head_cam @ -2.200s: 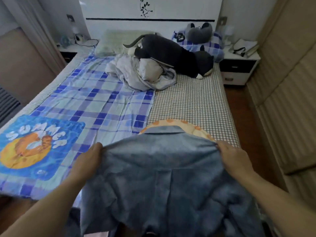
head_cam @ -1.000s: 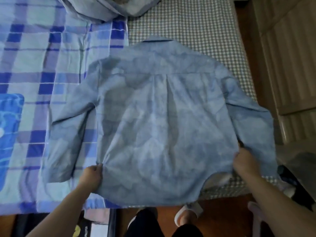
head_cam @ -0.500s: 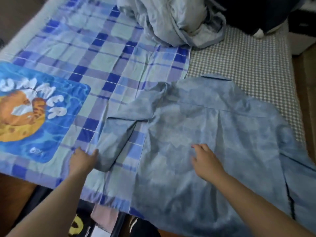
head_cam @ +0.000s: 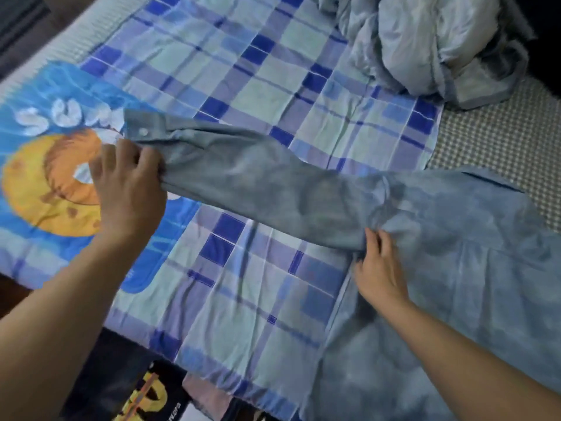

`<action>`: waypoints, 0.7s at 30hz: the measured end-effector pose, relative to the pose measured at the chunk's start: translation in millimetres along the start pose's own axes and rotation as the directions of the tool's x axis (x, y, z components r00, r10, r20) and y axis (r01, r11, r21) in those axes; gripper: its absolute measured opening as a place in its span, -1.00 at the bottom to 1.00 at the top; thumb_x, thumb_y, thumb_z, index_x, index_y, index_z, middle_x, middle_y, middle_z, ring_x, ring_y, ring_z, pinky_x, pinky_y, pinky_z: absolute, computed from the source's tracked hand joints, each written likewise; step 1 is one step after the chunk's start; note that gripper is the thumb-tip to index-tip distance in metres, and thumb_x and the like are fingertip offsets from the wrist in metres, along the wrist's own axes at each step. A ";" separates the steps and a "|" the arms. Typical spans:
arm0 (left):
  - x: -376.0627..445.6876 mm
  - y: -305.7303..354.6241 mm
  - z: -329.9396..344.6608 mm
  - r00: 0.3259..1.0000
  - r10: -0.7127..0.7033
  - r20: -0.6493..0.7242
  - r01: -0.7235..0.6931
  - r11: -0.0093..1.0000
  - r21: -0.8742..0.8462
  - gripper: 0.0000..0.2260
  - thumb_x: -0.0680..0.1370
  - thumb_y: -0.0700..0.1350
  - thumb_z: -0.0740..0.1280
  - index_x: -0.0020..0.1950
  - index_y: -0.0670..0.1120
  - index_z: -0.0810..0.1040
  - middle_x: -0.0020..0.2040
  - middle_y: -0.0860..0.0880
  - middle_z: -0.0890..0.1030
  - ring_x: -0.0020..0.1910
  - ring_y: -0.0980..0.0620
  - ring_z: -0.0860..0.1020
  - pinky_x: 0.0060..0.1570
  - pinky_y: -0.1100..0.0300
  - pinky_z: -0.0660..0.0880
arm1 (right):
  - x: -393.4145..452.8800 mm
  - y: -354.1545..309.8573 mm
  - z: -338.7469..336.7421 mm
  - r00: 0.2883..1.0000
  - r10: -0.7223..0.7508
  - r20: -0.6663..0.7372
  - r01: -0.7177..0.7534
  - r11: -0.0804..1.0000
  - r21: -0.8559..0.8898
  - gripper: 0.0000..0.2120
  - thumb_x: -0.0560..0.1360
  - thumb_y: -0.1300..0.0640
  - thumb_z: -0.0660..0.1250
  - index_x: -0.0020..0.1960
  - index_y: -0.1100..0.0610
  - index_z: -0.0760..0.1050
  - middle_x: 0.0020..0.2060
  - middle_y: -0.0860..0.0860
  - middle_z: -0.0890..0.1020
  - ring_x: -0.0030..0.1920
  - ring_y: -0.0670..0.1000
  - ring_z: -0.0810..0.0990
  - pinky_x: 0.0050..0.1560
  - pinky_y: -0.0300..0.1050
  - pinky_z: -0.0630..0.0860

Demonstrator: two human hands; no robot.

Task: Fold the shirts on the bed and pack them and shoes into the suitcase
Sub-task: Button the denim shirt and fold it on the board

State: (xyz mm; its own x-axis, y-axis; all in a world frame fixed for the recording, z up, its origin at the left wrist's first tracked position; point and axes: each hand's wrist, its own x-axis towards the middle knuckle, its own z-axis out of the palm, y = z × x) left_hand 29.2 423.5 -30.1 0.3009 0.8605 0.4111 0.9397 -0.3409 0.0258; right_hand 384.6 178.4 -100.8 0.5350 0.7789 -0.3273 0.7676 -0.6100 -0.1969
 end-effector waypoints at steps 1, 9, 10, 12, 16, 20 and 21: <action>-9.5 -12.2 15.8 0.982 -0.077 0.173 0.060 0.993 0.099 -0.74 0.41 -0.35 0.33 0.08 -0.18 0.48 0.08 -0.30 0.42 0.07 -0.29 0.39 0.02 -0.16 0.32 | 2.5 -1.2 3.3 0.999 -0.005 0.044 0.005 1.000 -0.015 -0.33 0.45 0.23 0.41 0.52 0.21 0.31 0.51 0.26 0.26 0.40 0.35 0.34 0.36 0.22 0.38; -52.3 -1.5 91.9 0.726 -0.198 0.659 0.201 0.977 0.073 -0.36 0.57 -0.14 0.28 0.63 -0.09 0.14 0.62 -0.25 0.07 0.56 -0.30 0.08 0.46 -0.26 0.14 | 54.5 -13.8 6.5 0.986 -0.127 -0.105 0.124 0.992 -0.030 -0.54 0.50 0.17 0.21 0.38 0.22 0.50 0.44 0.26 0.42 0.38 0.35 0.38 0.39 0.22 0.34; -44.5 5.2 102.4 0.771 -0.131 0.624 0.157 0.987 0.013 -0.38 0.61 -0.09 0.26 0.64 -0.08 0.12 0.63 -0.24 0.08 0.58 -0.30 0.07 0.48 -0.24 0.12 | 70.1 -18.4 6.1 0.985 -0.138 -0.101 0.134 0.990 -0.045 -0.53 0.58 0.14 0.21 0.49 0.18 0.40 0.51 0.23 0.33 0.47 0.33 0.30 0.47 0.21 0.24; -21.6 18.1 128.1 0.811 -0.044 0.584 0.091 0.995 -0.051 -0.42 0.68 0.06 0.16 0.66 -0.04 0.07 0.65 -0.19 0.06 0.62 -0.25 0.01 0.53 -0.19 0.06 | 105.4 -24.4 9.2 0.991 -0.124 -0.039 0.120 0.988 -0.099 -0.43 0.66 -0.01 0.17 0.63 0.05 0.12 0.63 0.12 0.08 0.60 0.23 0.03 0.57 0.15 -0.01; 15.1 5.2 187.3 0.775 -0.029 0.631 -0.006 0.999 0.052 -0.52 0.66 0.21 0.10 0.48 -0.02 0.40 0.59 -0.18 0.21 0.59 -0.25 0.09 0.52 -0.18 0.02 | 165.7 -15.0 29.0 1.000 -0.030 0.007 0.030 0.971 -0.237 -0.37 0.66 -0.23 -0.03 0.65 -0.07 -0.11 0.64 -0.01 -0.16 0.61 0.14 -0.22 0.58 0.17 -0.18; 13.5 -23.3 178.7 0.758 -0.044 0.651 -0.071 0.986 0.149 -0.64 0.66 0.17 0.18 -0.05 -0.12 0.47 0.03 -0.25 0.61 0.08 -0.27 0.59 0.10 -0.11 0.41 | 195.5 -4.9 55.9 0.997 0.054 0.046 -0.038 0.954 -0.299 -0.33 0.63 -0.31 -0.13 0.65 -0.07 -0.18 0.63 -0.01 -0.25 0.60 0.19 -0.26 0.57 0.22 -0.26; 7.4 -25.3 176.1 0.810 -0.022 0.587 -0.050 0.993 0.107 -0.66 0.66 0.13 0.22 -0.09 -0.14 0.43 -0.06 -0.28 0.61 -0.03 -0.30 0.61 -0.03 -0.11 0.43 | 200.3 -5.4 59.4 0.997 0.059 0.041 -0.045 0.953 -0.299 -0.32 0.63 -0.32 -0.14 0.65 -0.07 -0.18 0.63 0.00 -0.25 0.60 0.20 -0.26 0.56 0.23 -0.27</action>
State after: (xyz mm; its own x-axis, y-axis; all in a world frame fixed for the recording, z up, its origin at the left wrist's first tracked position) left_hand 36.3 505.1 -188.2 0.3178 0.9263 -0.2023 0.9355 -0.3411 -0.0921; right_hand 466.6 329.0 -220.1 0.5648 0.7348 -0.3756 0.8133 -0.5726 0.1029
